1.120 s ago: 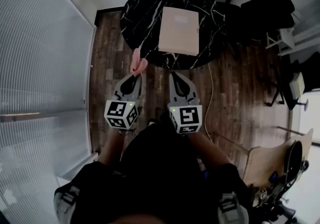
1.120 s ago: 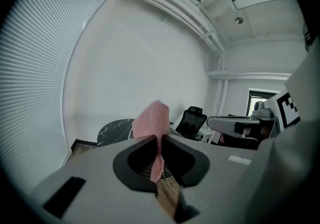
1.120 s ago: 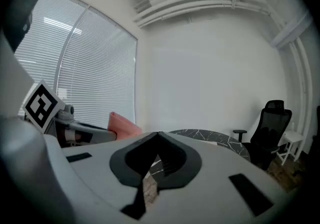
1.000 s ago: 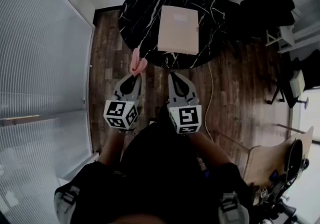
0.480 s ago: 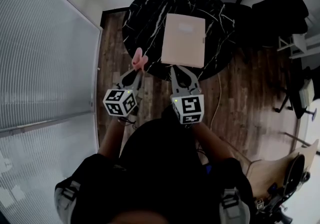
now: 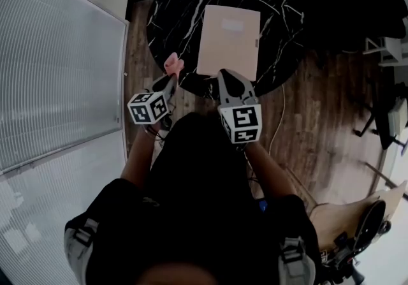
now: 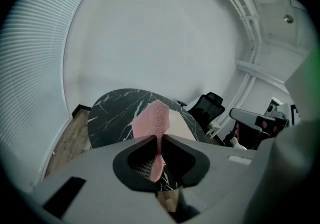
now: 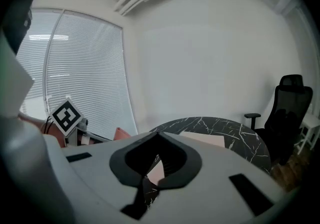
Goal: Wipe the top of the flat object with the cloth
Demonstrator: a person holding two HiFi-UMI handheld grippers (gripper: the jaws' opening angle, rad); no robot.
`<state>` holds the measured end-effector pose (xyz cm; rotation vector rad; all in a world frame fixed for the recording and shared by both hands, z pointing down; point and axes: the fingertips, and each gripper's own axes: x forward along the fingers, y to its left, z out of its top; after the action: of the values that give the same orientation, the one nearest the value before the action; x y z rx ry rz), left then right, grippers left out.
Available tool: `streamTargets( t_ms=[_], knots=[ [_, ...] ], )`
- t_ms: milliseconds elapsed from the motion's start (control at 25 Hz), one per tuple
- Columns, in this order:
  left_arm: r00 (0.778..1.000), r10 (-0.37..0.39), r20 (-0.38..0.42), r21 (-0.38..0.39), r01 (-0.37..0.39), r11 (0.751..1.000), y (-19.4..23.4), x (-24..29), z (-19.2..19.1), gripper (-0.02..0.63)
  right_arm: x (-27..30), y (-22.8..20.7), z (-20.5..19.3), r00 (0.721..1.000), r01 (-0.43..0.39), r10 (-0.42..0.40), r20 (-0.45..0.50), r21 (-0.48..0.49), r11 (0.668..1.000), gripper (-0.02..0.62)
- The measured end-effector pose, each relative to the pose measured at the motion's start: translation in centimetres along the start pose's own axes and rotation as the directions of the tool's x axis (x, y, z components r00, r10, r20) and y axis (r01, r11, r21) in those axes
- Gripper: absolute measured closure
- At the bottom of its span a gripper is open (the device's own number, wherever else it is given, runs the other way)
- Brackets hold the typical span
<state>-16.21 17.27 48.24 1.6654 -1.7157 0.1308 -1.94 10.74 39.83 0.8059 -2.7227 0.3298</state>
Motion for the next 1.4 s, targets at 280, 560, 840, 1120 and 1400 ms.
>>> streamTargets(
  t_ms=[280,560,840,1120,1400],
  knots=[
    [0.996,-0.019,-0.090,-0.076,0.012,0.997,1.1,4.7,-1.9,0.577,2.0,-2.2,-1.7,0.998,0.021,-0.018,-0.063,0.034,0.999,0.600],
    [0.986,-0.032,-0.166,-0.099,0.015,0.995,2.8,9.0,-3.0,0.577,4.6,-3.8,-3.0,0.989,0.050,-0.043,-0.138,0.047,0.998,0.600],
    [0.968,-0.078,-0.240,-0.106,0.053,0.993,2.8,12.5,-4.8,0.577,7.9,-3.9,-3.1,0.981,0.055,-0.049,-0.189,0.029,0.998,0.600],
    [0.960,-0.095,-0.263,-0.098,0.071,0.993,3.1,14.8,-4.8,0.577,10.8,-3.6,-2.7,0.973,0.048,-0.043,-0.229,0.015,0.999,0.600],
    [0.957,-0.113,-0.267,-0.101,0.089,0.991,3.9,16.7,-2.5,0.577,13.2,-4.3,-2.0,0.966,0.075,-0.070,-0.249,0.011,0.997,0.600]
  ],
)
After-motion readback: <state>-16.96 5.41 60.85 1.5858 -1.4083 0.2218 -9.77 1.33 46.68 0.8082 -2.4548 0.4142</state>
